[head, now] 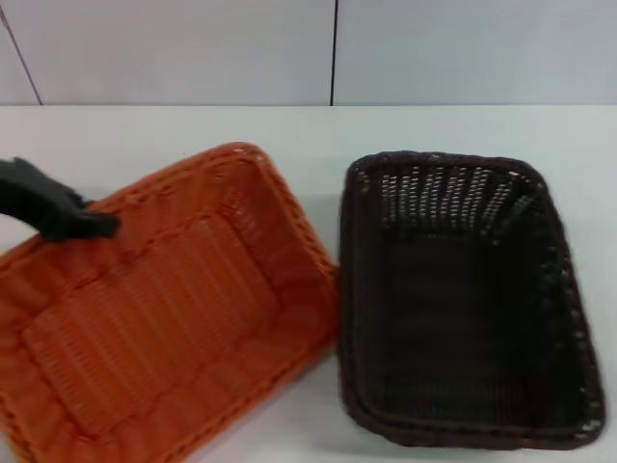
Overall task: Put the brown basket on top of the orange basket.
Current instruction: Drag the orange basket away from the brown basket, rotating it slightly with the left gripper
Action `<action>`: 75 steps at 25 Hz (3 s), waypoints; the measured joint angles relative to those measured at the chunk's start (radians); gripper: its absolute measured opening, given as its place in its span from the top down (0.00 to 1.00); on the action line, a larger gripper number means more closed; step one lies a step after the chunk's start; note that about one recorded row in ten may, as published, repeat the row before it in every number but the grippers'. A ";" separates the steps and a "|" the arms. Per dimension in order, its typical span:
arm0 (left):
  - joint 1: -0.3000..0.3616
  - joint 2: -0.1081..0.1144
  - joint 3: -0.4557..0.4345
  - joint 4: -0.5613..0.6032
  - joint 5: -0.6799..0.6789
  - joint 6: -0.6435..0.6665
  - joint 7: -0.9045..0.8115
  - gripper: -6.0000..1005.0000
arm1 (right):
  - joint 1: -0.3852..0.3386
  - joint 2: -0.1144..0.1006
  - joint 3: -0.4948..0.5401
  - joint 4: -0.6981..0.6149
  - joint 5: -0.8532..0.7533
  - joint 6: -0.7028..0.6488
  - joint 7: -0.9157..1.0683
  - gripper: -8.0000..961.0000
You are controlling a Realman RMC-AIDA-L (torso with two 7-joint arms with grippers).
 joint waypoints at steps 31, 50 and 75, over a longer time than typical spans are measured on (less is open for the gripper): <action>-0.060 -0.073 0.191 -0.285 -0.230 -0.369 -0.074 0.82 | -0.023 0.001 0.000 0.012 0.000 0.028 0.001 0.29; -0.032 -0.065 0.131 -0.284 -0.234 -0.408 -0.104 0.82 | -0.009 -0.003 0.001 0.010 0.000 0.052 0.001 0.29; -0.027 -0.067 0.129 -0.283 -0.224 -0.367 -0.060 0.45 | -0.012 0.000 0.024 0.015 0.000 0.054 0.016 0.29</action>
